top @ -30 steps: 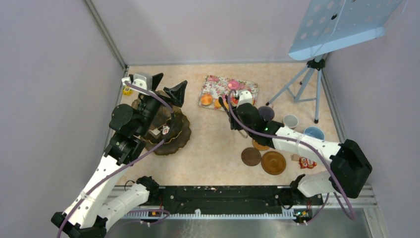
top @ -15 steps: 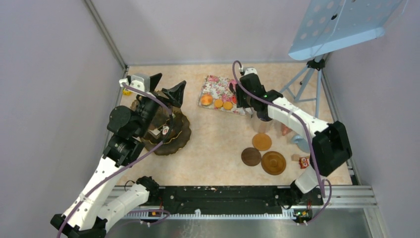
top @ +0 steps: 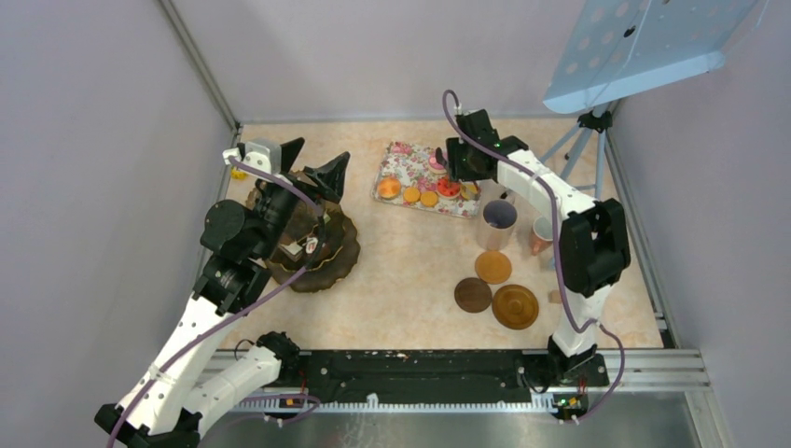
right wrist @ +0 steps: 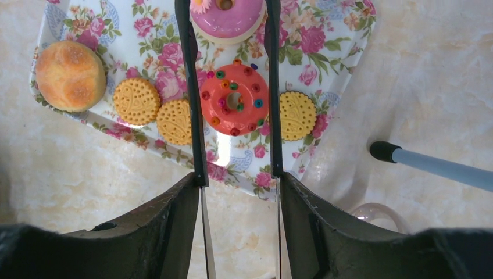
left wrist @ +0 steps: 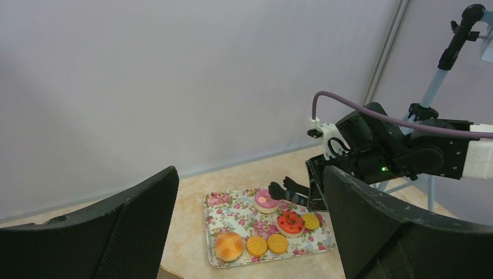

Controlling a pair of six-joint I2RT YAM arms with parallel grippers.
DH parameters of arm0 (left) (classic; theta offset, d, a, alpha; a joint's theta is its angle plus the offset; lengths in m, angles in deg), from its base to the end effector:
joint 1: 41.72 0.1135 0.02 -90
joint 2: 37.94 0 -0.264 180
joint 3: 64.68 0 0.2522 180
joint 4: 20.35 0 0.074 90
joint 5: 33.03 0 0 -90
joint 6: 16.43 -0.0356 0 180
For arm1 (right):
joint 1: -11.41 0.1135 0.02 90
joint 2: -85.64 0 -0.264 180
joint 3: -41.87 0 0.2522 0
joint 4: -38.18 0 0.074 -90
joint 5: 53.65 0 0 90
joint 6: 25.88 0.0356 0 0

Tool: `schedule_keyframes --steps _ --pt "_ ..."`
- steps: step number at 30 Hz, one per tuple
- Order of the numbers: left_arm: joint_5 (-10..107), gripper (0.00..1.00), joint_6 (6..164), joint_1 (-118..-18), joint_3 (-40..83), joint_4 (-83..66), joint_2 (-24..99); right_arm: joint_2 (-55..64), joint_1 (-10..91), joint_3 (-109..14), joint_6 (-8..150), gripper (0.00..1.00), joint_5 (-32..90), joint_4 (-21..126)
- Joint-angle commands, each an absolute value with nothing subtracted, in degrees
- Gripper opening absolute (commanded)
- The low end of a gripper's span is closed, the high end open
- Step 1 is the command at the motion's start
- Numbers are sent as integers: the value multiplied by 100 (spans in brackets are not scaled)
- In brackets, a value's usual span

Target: Serve the afternoon tea

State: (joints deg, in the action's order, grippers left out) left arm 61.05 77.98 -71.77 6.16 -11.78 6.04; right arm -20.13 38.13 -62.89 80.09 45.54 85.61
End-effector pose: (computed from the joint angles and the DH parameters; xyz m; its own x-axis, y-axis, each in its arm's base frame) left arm 0.1389 -0.0774 0.4451 0.2369 -0.2257 -0.9450 0.4606 0.8825 -0.0953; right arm 0.3744 0.1821 0.2815 -0.7386 -0.0678 -0.6707 -0.1519 0.9861 0.0676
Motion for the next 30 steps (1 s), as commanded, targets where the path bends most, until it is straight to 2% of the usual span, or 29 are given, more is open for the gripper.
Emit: schedule_keyframes --steps 1,30 --pt "6110 99 7818 -7156 594 -1406 548 -2284 3746 -6900 7828 53 4386 8762" --pt "6126 99 7812 -7152 603 -1406 573 -3223 3657 -7740 7621 56 4301 8987"
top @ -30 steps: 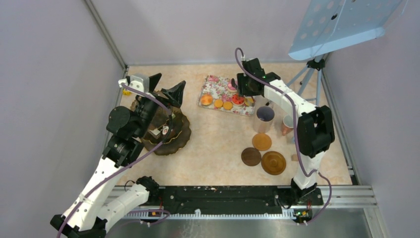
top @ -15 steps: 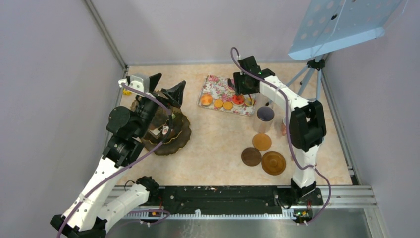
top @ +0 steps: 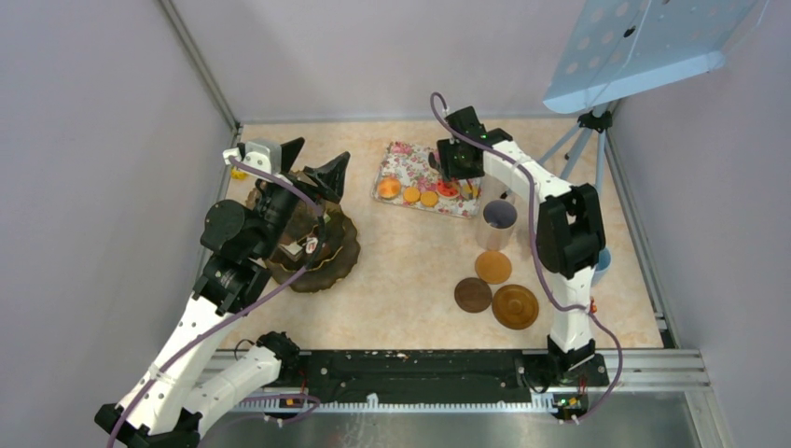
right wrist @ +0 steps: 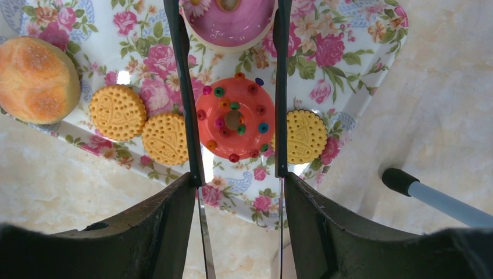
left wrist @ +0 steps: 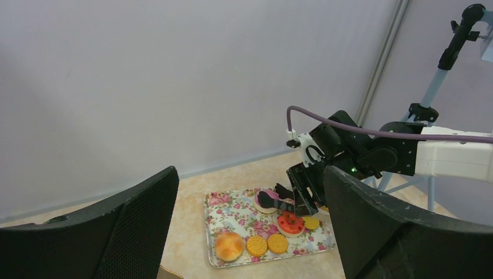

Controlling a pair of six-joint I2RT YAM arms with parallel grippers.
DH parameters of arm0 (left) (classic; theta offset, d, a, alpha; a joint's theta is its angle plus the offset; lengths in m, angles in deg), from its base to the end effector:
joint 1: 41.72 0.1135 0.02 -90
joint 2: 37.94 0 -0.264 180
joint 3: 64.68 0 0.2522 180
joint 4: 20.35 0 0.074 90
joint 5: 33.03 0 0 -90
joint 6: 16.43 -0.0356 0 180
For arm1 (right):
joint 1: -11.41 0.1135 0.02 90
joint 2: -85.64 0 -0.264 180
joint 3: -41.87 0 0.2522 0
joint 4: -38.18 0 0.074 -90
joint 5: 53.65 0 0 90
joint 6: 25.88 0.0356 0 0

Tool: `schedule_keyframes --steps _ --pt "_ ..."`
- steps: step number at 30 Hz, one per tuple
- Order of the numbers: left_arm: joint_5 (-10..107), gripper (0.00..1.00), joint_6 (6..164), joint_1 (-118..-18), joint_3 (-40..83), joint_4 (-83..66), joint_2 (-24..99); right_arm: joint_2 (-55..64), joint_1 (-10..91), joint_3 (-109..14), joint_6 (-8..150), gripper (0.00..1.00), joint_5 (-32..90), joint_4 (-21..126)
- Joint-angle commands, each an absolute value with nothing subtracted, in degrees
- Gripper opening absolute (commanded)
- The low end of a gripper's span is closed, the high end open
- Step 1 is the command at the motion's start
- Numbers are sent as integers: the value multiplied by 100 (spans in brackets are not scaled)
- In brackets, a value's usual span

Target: Serve the afternoon tea

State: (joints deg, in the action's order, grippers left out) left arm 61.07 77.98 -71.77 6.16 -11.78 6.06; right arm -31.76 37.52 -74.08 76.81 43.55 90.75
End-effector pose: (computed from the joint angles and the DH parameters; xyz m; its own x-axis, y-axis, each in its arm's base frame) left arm 0.1390 -0.0775 0.4451 0.2367 -0.2255 -0.9451 0.4603 0.8826 -0.0954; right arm 0.4131 0.1975 0.2530 -0.7903 -0.1446 -0.5954 -0.2018 0.9790 0.0301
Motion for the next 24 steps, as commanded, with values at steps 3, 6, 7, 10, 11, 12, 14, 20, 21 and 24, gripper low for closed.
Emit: schedule_keyframes --steps 3,6,7,10,11,12,14,20,21,24 --pt "6128 99 7813 -7152 603 -1406 565 -3284 3646 -7775 7624 56 4294 8974" --pt "6136 99 7798 -7150 603 -1406 556 -3337 3652 -7812 7609 56 4265 8960" --pt "6135 99 7797 -7152 603 -1406 545 -3374 3647 -7842 7606 56 4249 8967" --pt "6137 99 7798 -7151 603 -1406 531 -3464 3649 -7971 7581 56 4195 9026" --pt "6137 99 7801 -7147 603 -1406 544 -3475 3653 -7980 7569 56 4175 9021" --pt "6129 99 7800 -7150 603 -1406 540 -3476 3650 -7982 7568 56 4164 9012" --pt "6128 99 7798 -7152 604 -1406 542 -3506 3647 -7985 7571 56 4142 9008" --pt "6121 99 7806 -7152 604 -1406 552 -3590 3648 -7961 7582 56 4084 9021" --pt "6119 99 7811 -7147 604 -1406 549 -3583 3646 -7940 7588 56 4071 9013" --pt "6110 99 7815 -7152 608 -1406 553 -3553 3648 -7872 7585 56 4040 8975"
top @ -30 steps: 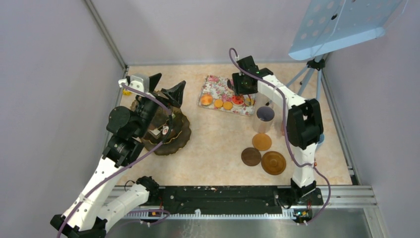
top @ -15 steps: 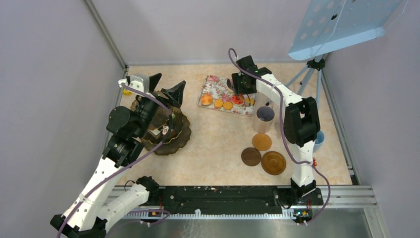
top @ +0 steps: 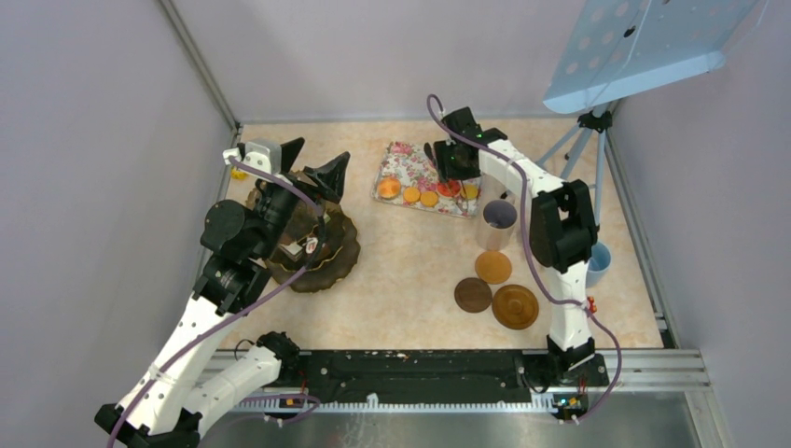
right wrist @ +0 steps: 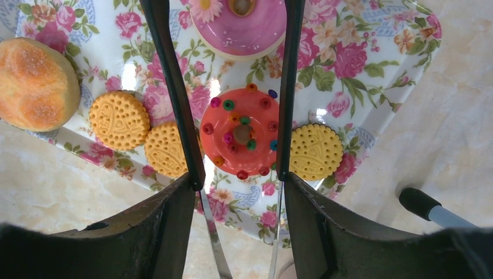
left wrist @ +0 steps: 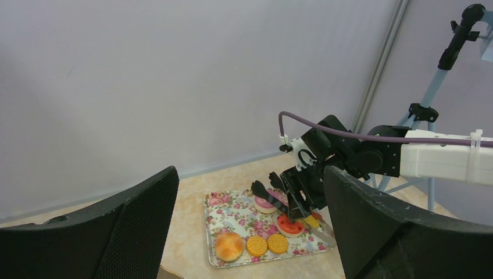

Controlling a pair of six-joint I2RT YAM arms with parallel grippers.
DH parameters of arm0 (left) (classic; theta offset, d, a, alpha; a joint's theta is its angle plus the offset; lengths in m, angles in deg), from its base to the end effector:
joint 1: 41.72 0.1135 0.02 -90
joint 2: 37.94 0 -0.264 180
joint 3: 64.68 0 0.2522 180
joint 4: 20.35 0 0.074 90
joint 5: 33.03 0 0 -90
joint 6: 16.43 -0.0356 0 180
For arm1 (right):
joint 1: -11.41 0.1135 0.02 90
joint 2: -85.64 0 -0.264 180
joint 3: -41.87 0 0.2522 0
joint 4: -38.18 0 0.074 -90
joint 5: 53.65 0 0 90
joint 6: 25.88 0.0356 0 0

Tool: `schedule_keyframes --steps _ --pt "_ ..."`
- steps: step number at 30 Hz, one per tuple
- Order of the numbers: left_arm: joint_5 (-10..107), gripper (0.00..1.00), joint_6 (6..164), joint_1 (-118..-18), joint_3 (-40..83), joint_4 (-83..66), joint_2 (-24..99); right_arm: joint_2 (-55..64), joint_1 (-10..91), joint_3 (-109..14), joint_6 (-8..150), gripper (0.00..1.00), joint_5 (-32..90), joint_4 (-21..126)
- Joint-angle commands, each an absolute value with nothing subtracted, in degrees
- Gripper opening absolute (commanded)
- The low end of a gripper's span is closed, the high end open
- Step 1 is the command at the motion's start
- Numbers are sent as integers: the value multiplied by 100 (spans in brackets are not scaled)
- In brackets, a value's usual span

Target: Serve the afternoon tea

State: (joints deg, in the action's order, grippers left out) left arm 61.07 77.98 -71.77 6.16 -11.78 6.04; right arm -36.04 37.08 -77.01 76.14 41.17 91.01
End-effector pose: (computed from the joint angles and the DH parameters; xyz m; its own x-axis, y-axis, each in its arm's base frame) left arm 0.1389 -0.0774 0.4451 0.2370 -0.2257 -0.9449 0.4603 0.8826 -0.0954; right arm 0.4270 0.2019 0.2355 -0.8086 -0.1584 -0.5666 -0.2254 0.9730 0.0497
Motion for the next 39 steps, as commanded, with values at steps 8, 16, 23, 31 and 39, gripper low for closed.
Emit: schedule_keyframes --steps 8,16,23,31,39 --pt "6102 99 7815 -7144 603 -1406 551 -3199 3712 -7477 7537 55 4016 8698" --pt "6076 99 7839 -7144 603 -1406 573 -2104 4279 -6159 7687 53 4122 8025" --pt "6024 99 7869 -7142 604 -1406 607 -1474 4875 -5240 8373 51 4221 7716" --pt "5983 99 7901 -7142 603 -1406 610 -1133 5890 -3622 9930 55 5774 5891" --pt "5917 99 7951 -7144 605 -1410 603 -1588 6496 -3230 10124 62 7361 5401"
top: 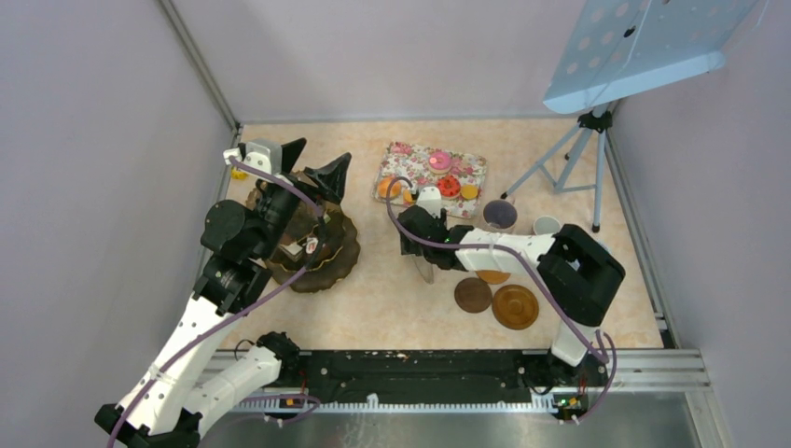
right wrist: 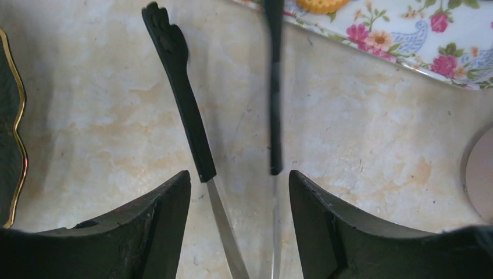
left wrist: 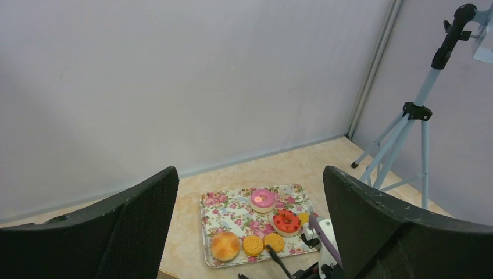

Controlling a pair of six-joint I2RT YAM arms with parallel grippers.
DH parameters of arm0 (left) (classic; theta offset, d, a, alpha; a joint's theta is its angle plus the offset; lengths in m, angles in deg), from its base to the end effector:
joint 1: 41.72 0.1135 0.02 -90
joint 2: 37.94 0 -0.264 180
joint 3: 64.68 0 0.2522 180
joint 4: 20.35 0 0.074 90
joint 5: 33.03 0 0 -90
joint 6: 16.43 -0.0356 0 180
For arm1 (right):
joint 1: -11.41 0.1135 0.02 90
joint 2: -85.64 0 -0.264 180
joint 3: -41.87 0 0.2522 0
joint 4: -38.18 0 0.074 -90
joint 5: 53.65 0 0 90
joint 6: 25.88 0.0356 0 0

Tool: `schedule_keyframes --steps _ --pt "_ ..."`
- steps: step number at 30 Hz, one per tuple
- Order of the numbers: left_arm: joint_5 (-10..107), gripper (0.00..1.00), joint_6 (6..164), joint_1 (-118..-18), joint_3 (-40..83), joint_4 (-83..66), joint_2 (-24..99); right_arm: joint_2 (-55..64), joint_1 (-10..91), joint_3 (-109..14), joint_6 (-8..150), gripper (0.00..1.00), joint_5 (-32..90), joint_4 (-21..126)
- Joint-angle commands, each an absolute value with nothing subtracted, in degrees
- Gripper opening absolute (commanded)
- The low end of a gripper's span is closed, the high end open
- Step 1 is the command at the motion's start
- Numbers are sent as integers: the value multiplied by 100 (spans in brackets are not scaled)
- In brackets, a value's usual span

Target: Serve the afternoon tea

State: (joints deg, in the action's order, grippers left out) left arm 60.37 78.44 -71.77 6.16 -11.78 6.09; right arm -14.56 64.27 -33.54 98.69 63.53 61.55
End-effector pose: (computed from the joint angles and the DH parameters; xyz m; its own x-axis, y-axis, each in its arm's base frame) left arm 0.1390 -0.0779 0.4450 0.2317 -0.2319 -0.9447 0.4725 0.8757 -0.0991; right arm 0.2341 0.2821 0.1889 -0.6684 -0.0465 -0.7424 -0.1772 0.9793 0.0983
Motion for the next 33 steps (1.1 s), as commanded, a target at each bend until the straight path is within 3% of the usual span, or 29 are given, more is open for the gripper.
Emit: schedule_keyframes --steps 1,4,6,10,18,29,33 --pt "5917 99 7962 -7146 603 -1406 598 -1638 6499 -3200 10058 63 7329 5330" --pt "5934 99 7947 -7148 603 -1406 598 -1711 6531 -3175 9916 67 7139 5292" --pt "5928 99 7946 -7151 603 -1406 600 -1627 6614 -3031 9746 77 7101 5240" --pt "5897 99 7968 -7150 604 -1406 605 -1158 6794 -2121 8810 88 6972 4064" --pt "5849 99 8001 -7152 603 -1412 677 -458 6855 -523 7775 90 6301 1743" --pt "5795 99 8039 -7149 594 -1415 802 -1135 6879 -399 7488 90 5589 146" --pt "5825 99 8031 -7148 586 -1415 798 -1738 7068 -520 7271 90 5956 -265"
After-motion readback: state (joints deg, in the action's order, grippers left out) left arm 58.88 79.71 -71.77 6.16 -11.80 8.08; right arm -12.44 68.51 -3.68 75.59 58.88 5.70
